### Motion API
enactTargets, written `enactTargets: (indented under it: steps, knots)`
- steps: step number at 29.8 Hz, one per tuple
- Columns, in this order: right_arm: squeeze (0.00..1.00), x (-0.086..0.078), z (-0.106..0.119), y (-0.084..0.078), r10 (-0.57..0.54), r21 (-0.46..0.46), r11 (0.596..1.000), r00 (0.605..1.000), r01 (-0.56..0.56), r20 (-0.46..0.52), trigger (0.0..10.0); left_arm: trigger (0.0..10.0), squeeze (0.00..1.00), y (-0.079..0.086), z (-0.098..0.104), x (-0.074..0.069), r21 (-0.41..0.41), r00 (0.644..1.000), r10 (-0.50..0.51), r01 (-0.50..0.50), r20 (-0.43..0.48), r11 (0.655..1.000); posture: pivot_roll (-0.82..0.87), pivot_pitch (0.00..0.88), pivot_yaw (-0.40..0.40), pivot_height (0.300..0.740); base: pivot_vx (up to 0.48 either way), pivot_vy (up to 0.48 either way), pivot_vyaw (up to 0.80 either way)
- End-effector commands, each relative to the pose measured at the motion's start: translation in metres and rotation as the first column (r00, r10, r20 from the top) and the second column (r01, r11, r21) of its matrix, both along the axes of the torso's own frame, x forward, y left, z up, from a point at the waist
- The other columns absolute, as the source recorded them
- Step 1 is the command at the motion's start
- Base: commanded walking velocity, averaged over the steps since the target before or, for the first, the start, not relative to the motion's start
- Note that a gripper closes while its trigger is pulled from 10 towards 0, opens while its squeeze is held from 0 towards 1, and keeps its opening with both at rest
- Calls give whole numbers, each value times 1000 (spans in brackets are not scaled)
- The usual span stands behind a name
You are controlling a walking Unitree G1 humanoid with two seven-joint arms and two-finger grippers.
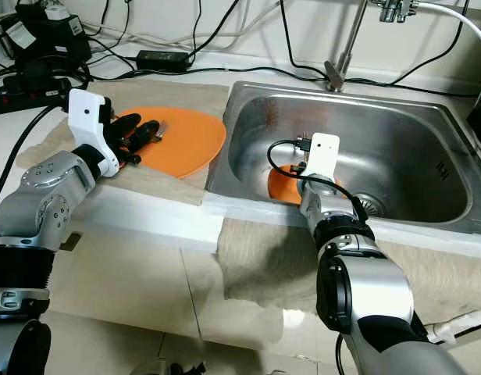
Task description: Kitchen organization
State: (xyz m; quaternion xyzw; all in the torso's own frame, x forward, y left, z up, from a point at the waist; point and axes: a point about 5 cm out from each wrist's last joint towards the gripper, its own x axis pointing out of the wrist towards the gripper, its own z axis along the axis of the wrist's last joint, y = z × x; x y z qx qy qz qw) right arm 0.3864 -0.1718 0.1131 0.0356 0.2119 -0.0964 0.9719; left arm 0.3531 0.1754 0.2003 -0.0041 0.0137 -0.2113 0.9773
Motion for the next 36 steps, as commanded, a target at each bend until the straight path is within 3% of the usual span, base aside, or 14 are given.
enactTargets:
  steps: [1, 4, 5, 11, 13, 17, 20, 21, 26, 30, 32, 36]
  knots:
    - [1000, -9, -18, 5, -2, 20, 1000, 997, 3, -76, 10000, 10000, 0, 0, 0, 0, 17, 1000, -2, 2, -8, 1000, 67, 6, 6, 740, 0, 0, 0]
    - [925, -2, -6, 11, 33, -18, 999, 999, -33, -27, 10000, 10000, 0, 1, 0, 0, 19, 1000, 1, -1, -8, 1000, 70, 10, 6, 740, 0, 0, 0]
    - [0, 0, -2, 13, 44, -32, 999, 999, -44, -8, 10000, 10000, 0, 1, 0, 0, 20, 1000, 3, -3, -8, 1000, 70, 9, 5, 740, 0, 0, 0]
    - [0, 10, 21, 22, 96, -95, 992, 991, -87, 96, 10000, 10000, 0, 1, 1, 2, 22, 1000, 7, -7, -3, 1000, 66, 0, 6, 740, 0, 0, 0]
    - [0, 15, 34, 31, 148, -167, 978, 977, -122, 153, 10000, 10000, 0, 1, 2, 4, 21, 1000, 10, -10, 1, 1000, 63, 0, 8, 740, 0, 0, 0]
    - [0, 17, 41, 38, 184, -197, 969, 964, -145, 194, 10000, 10000, 0, 2, 2, 5, 24, 1000, 13, -13, 3, 1000, 61, 0, 13, 740, 0, 0, 0]
    - [0, 17, 51, 53, 286, -309, 929, 924, -203, 254, 10000, 10000, 0, 3, 1, 8, 36, 1000, 20, -20, -6, 999, 58, 0, 18, 740, 0, 0, 0]
    - [0, 16, 54, 58, 323, -345, 913, 904, -218, 282, 10000, 10000, 0, 3, 2, 9, -7, 1000, -3, 3, -21, 1000, 56, 0, 21, 740, 0, 0, 0]
    - [0, 13, 59, 67, 378, -382, 892, 864, -243, 333, 10000, 10000, 0, 4, 5, 11, -6, 1000, -9, 9, -22, 1000, 56, 0, 21, 740, 0, 0, 0]
    - [0, -4, 73, 81, 515, -539, 811, 716, -228, 472, 10000, 10000, 0, 8, 21, 20, 94, 999, -16, 12, 39, 996, 46, 0, 31, 740, 0, 0, 0]
    - [0, -13, 76, 85, 559, -576, 785, 662, -229, 499, 10000, 10000, 0, 9, 23, 24, 129, 999, -20, 15, 43, 992, 41, 0, 35, 740, 0, 0, 0]
    - [0, -21, 74, 88, 588, -596, 768, 627, -234, 512, 10000, 10000, 0, 14, 23, 29, 153, 1000, -14, 10, 25, 988, 36, 0, 39, 740, 0, 0, 0]
